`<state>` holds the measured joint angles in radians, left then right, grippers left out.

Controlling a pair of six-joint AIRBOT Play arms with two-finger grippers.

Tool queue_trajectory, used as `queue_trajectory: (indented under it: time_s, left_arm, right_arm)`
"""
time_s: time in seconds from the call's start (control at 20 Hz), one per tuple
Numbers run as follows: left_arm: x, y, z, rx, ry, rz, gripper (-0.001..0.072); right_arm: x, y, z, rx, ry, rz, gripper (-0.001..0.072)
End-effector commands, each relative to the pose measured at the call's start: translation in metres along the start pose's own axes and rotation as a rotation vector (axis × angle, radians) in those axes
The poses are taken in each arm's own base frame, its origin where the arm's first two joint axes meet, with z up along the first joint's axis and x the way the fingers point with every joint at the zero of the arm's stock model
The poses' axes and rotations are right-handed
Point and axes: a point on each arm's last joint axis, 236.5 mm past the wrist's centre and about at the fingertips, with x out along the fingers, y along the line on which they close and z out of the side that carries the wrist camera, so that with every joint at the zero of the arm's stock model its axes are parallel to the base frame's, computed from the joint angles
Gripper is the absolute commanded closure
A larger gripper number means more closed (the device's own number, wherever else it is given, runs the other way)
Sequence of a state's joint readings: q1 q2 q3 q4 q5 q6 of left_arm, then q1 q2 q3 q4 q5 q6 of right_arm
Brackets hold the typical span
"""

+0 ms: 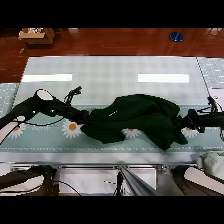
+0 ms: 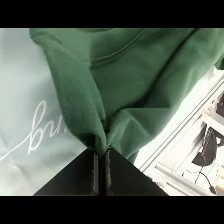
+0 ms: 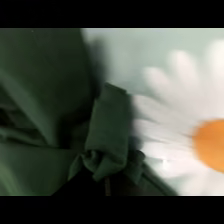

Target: Fold the shirts.

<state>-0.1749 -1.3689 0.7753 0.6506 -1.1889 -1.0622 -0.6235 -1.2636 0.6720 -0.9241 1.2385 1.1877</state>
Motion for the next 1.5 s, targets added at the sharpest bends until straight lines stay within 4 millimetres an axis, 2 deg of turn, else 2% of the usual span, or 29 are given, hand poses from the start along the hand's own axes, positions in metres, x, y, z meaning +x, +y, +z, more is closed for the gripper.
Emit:
queue_trajectory:
  time_s: [0.0, 0.05, 0.15, 0.25, 0.35, 0.45, 0.55, 0.65, 0.7, 0.8, 0.9, 1.0, 1.1, 1.2, 1.3, 1.45]
  left_arm:
    - [-0.017, -0.017, 0.023, 0.066, -0.064, 0.0, 0.0675]
    - [-0.03, -0.029, 0.037, 0.112, -0.11, 0.005, 0.0676]
    - [-0.075, -0.065, 0.073, 0.233, -0.254, 0.019, 0.0676]
    - [-0.147, -0.115, 0.109, 0.38, -0.463, 0.05, 0.0676]
    - [-0.226, -0.169, 0.126, 0.521, -0.676, 0.093, 0.0675]
    - [-0.301, -0.223, 0.119, 0.652, -0.859, 0.138, 0.0675]
    - [-0.361, -0.269, 0.096, 0.763, -1.011, 0.187, 0.0676]
    - [-0.405, -0.307, 0.064, 0.855, -1.136, 0.241, 0.0675]
    - [-0.421, -0.322, 0.047, 0.894, -1.187, 0.275, 0.0676]
    - [-0.439, -0.336, 0.017, 0.942, -1.253, 0.371, 0.0675]
    - [-0.45, -0.338, -0.009, 0.953, -1.298, 0.483, 0.0675]
    - [-0.462, -0.335, -0.033, 0.917, -1.344, 0.57, 0.0676]
    - [-0.464, -0.328, -0.055, 0.882, -1.344, 0.644, 0.0675]
    - [-0.448, -0.311, -0.069, 0.82, -1.26, 0.66, 0.0675]
    - [-0.421, -0.291, -0.078, 0.727, -1.135, 0.627, 0.0675]
    - [-0.391, -0.266, -0.095, 0.583, -0.984, 0.579, 0.0676]
  right_arm:
    - [0.008, 0.036, -0.006, -0.115, 0.041, 0.08, 0.0674]
    - [-0.001, 0.046, 0.0, -0.155, 0.017, 0.092, 0.0674]
    - [-0.036, 0.075, 0.02, -0.258, -0.083, 0.1, 0.0674]
    - [-0.093, 0.122, 0.044, -0.385, -0.257, 0.114, 0.0674]
    - [-0.165, 0.191, 0.052, -0.53, -0.472, 0.182, 0.0674]
    - [-0.242, 0.249, 0.046, -0.633, -0.712, 0.209, 0.0675]
    - [-0.302, 0.287, 0.028, -0.686, -0.9, 0.216, 0.0675]
    - [-0.344, 0.316, 0.0, -0.731, -1.029, 0.237, 0.0675]
    - [-0.355, 0.324, -0.013, -0.745, -1.054, 0.247, 0.0675]
    - [-0.367, 0.335, -0.034, -0.752, -1.073, 0.269, 0.0675]
    - [-0.366, 0.338, -0.051, -0.744, -1.056, 0.284, 0.0675]
    - [-0.353, 0.335, -0.066, -0.732, -0.985, 0.288, 0.0675]
    - [-0.332, 0.328, -0.086, -0.725, -0.872, 0.276, 0.0675]
    - [-0.31, 0.316, -0.11, -0.718, -0.743, 0.247, 0.0675]
    - [-0.296, 0.292, -0.127, -0.685, -0.668, 0.157, 0.0675]
    - [-0.28, 0.228, -0.144, -0.582, -0.569, -0.096, 0.0675]
